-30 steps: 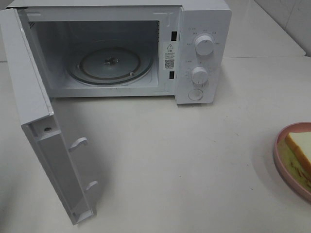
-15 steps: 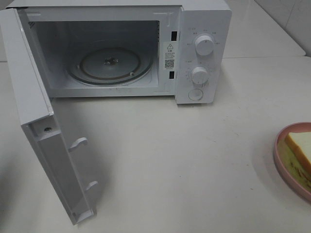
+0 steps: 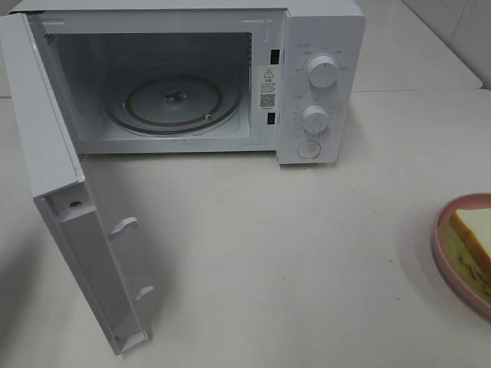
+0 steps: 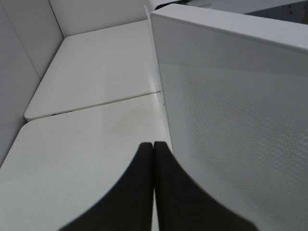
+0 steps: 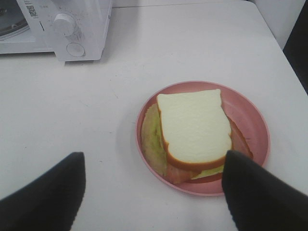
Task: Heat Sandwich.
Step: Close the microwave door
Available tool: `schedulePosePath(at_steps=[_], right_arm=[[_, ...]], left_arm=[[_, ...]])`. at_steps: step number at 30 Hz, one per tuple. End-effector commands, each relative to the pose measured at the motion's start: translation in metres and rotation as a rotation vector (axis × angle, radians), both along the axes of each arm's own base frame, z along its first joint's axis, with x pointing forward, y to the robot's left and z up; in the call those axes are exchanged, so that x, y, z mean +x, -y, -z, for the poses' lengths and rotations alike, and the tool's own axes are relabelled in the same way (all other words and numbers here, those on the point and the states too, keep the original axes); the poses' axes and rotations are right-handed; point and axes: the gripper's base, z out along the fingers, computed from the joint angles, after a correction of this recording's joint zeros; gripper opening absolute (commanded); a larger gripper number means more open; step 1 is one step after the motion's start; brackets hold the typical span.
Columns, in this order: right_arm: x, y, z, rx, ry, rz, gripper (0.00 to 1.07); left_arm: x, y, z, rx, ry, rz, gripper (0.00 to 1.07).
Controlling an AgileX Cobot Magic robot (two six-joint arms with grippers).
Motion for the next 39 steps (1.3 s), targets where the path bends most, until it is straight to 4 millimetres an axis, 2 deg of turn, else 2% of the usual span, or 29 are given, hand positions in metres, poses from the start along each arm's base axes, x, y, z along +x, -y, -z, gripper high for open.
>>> schedulePosePath(at_steps=[1, 7, 14, 29, 39], right_arm=[[-0.004, 0.0, 0.0, -0.006, 0.029, 0.005, 0.76], [-0.004, 0.0, 0.0, -0.006, 0.029, 0.005, 0.76], [-0.004, 0.0, 0.0, -0.006, 0.029, 0.005, 0.76], [-0.004, 0.0, 0.0, -0.006, 0.029, 0.005, 0.76], [-0.004, 0.0, 0.0, -0.006, 0.029, 0.005, 0.75]], left_arm=[[0.008, 0.003, 0.005, -0.04, 0.012, 0.021, 0.0], [0.019, 0.012, 0.018, -0.063, 0.007, 0.106, 0.0], [0.027, 0.042, 0.034, -0.043, -0.007, 0.266, 0.0], [0.033, 0.075, 0.052, -0.14, -0.024, 0.314, 0.0], [0.054, 0.115, 0.051, -0.168, -0.015, 0.315, 0.0]])
